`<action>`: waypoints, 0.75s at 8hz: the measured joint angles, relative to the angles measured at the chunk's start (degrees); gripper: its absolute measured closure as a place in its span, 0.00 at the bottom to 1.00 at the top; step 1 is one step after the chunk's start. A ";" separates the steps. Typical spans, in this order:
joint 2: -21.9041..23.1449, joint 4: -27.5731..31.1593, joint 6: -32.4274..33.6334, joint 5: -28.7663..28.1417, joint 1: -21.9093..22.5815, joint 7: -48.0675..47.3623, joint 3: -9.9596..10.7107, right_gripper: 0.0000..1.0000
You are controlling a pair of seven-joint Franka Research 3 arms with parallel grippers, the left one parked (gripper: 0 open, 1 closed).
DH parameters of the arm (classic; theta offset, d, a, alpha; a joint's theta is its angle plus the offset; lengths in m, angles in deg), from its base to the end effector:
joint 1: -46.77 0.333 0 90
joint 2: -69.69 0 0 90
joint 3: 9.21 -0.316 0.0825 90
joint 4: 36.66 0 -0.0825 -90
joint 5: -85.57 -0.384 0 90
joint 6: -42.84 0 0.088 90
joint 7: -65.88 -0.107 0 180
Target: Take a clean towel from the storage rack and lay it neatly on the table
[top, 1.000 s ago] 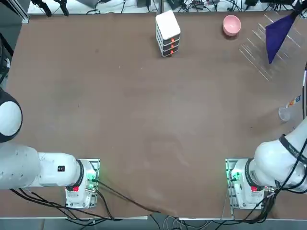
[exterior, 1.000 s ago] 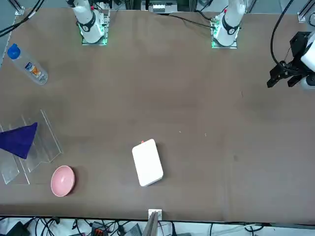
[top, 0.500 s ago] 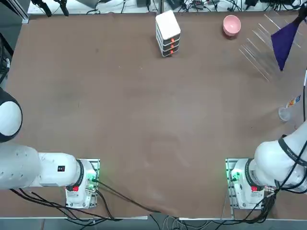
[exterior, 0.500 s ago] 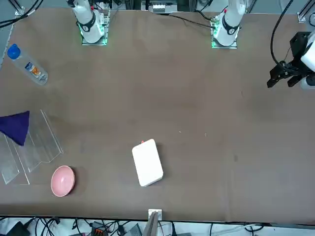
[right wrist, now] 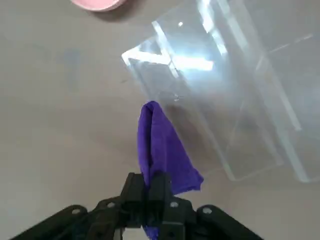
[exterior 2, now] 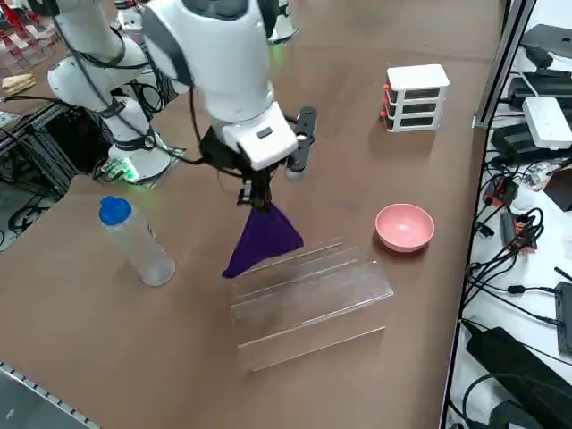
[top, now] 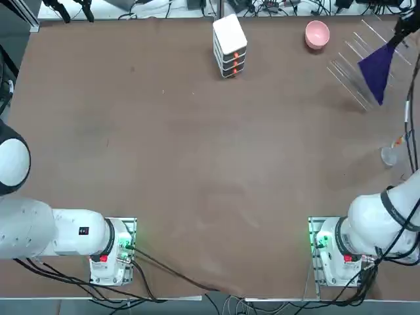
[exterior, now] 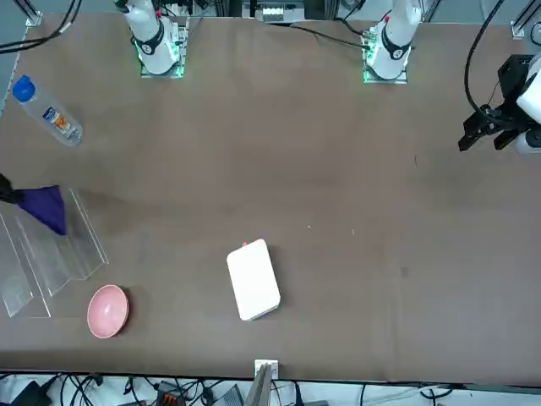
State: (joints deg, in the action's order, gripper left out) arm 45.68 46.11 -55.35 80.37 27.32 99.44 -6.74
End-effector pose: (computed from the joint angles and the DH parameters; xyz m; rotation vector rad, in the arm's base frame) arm 0.6231 -0.2369 0.4377 -2.9926 -0.2790 0.1495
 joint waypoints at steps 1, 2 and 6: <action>1.82 3.41 -0.75 0.00 1.72 -1.91 -0.06 0.95; 4.05 7.44 -2.57 0.00 3.09 -3.07 -0.08 0.95; 13.67 29.13 -16.40 0.00 5.67 -4.84 -0.11 0.95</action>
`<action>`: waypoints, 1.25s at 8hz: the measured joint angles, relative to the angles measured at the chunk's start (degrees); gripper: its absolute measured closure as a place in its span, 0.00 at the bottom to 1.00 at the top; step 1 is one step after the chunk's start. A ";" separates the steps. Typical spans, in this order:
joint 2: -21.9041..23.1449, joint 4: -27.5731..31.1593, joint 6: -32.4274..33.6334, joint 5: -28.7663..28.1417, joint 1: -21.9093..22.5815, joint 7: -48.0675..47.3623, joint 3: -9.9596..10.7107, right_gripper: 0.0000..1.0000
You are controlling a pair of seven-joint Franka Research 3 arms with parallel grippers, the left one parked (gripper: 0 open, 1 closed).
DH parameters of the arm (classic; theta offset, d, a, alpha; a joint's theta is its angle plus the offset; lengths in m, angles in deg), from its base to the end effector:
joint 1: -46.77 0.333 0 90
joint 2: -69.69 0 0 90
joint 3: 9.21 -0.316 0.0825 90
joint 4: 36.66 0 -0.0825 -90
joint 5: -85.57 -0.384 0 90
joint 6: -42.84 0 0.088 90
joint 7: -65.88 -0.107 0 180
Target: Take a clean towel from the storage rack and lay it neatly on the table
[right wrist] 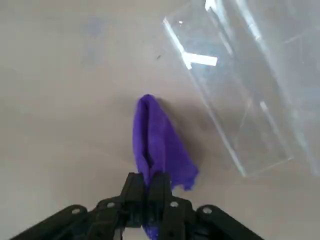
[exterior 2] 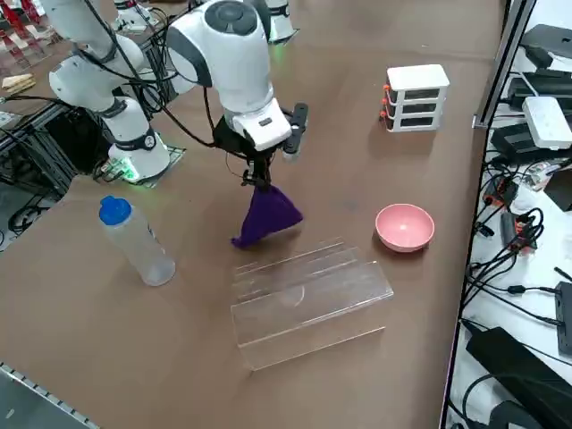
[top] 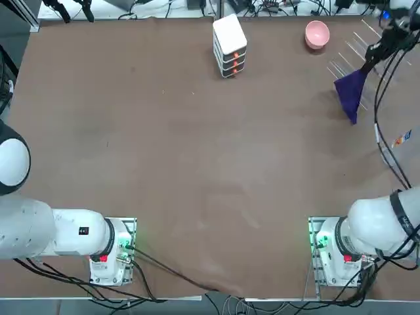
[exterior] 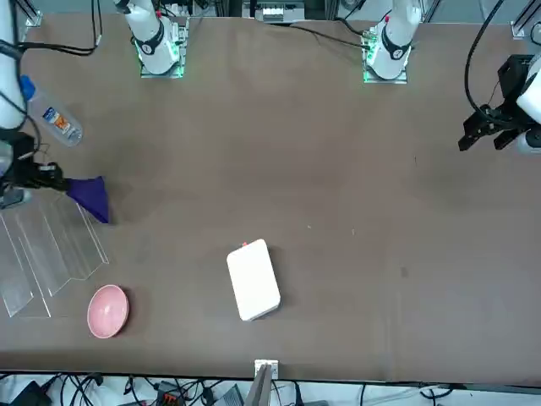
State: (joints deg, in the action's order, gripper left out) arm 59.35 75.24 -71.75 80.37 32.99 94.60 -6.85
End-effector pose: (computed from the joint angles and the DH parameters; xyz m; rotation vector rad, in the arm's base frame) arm 0.5587 -0.1552 0.3765 -3.0087 -0.2661 0.1444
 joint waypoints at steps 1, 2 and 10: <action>1.40 2.13 -0.23 0.00 1.25 -1.63 -0.03 0.95; 2.82 3.75 -0.23 0.00 2.77 -3.48 -0.07 0.95; 5.33 15.30 -0.60 -0.07 14.33 -19.53 -0.27 0.95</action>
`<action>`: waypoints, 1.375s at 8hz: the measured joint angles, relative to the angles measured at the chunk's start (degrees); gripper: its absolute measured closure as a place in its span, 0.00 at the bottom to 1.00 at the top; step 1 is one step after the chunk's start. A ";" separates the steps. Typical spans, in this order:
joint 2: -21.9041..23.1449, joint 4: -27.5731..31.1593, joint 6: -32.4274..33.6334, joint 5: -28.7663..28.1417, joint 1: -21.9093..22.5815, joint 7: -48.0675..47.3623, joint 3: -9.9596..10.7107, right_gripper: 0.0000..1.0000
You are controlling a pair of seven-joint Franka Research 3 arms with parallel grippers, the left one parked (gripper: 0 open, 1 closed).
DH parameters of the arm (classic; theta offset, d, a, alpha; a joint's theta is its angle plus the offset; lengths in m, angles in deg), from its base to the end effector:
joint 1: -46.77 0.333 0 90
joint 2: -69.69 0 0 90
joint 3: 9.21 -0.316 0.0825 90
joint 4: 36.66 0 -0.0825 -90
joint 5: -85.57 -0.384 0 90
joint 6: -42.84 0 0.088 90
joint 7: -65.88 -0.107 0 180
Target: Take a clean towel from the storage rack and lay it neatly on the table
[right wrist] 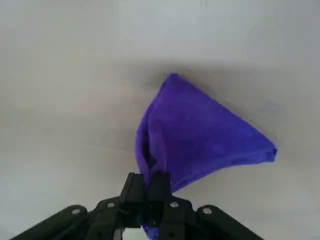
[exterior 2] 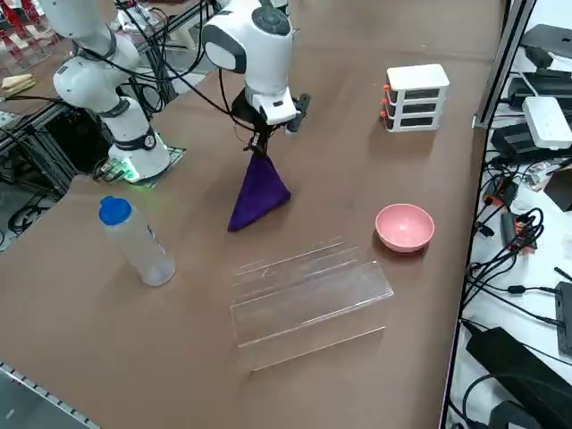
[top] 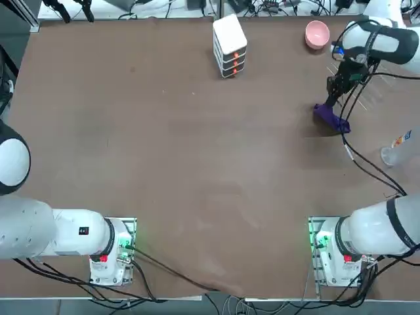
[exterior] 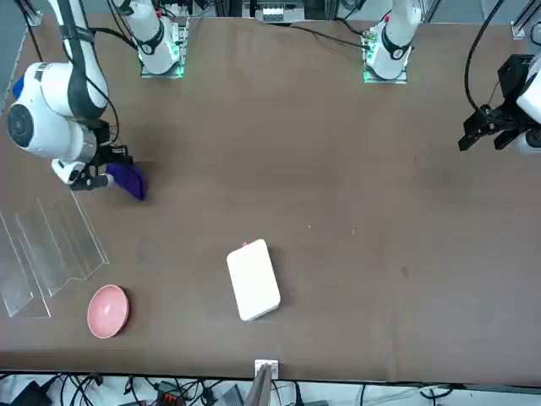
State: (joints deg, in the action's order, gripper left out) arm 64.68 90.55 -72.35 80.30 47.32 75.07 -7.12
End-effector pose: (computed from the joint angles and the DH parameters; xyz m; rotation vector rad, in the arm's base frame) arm 0.5025 -0.0080 0.3158 -3.0067 -0.1227 0.4377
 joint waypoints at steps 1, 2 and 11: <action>0.01 0.87 -0.36 -0.09 0.56 -0.89 0.01 0.95; -0.03 1.38 -0.77 -0.62 2.18 -2.87 -0.02 0.95; -3.32 8.20 -11.04 -4.79 18.58 -19.76 -0.39 0.95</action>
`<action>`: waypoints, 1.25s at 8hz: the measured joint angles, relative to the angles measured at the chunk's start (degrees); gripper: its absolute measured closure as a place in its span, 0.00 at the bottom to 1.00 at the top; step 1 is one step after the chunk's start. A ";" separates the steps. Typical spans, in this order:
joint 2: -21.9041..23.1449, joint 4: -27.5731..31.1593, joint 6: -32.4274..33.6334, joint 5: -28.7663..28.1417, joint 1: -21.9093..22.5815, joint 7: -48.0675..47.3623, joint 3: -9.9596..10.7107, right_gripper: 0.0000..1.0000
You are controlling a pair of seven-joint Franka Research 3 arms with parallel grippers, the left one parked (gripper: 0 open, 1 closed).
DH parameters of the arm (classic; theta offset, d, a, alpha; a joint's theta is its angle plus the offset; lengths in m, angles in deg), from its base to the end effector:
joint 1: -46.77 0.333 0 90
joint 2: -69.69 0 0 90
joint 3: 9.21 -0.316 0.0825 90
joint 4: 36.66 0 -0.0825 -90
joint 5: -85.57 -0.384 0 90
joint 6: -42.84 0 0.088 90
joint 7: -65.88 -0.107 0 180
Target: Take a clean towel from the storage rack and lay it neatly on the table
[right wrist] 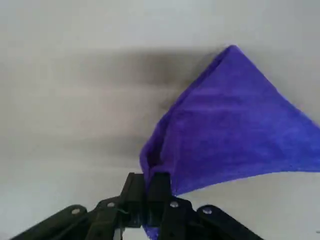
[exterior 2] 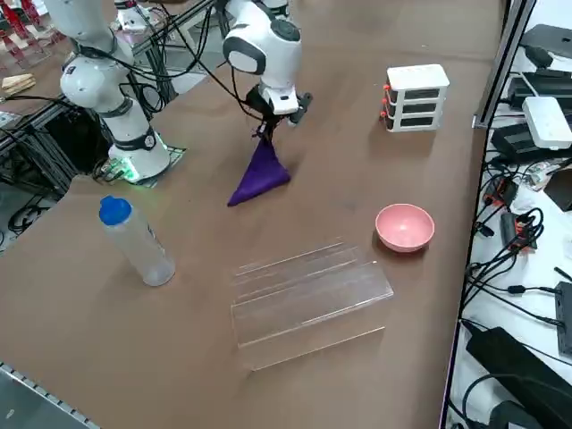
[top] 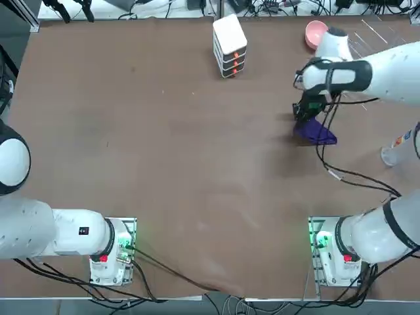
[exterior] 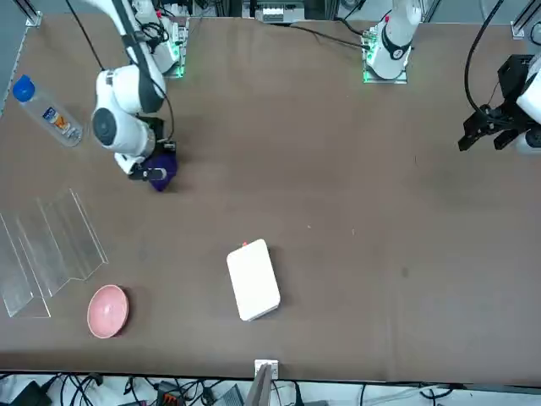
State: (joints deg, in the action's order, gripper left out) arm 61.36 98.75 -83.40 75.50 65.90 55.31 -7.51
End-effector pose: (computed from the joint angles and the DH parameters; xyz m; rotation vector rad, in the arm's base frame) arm 0.4498 0.1472 0.2447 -3.0579 0.0099 0.5002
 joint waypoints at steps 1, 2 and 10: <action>-0.75 0.10 -0.55 -0.01 2.11 -1.39 -0.04 0.94; -1.78 0.18 -1.29 -0.01 3.57 -1.94 -0.05 0.85; 6.22 -0.59 3.50 -0.35 4.33 -8.86 1.00 0.00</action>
State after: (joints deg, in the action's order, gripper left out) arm 67.58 98.15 -79.90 75.15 70.24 46.44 -6.51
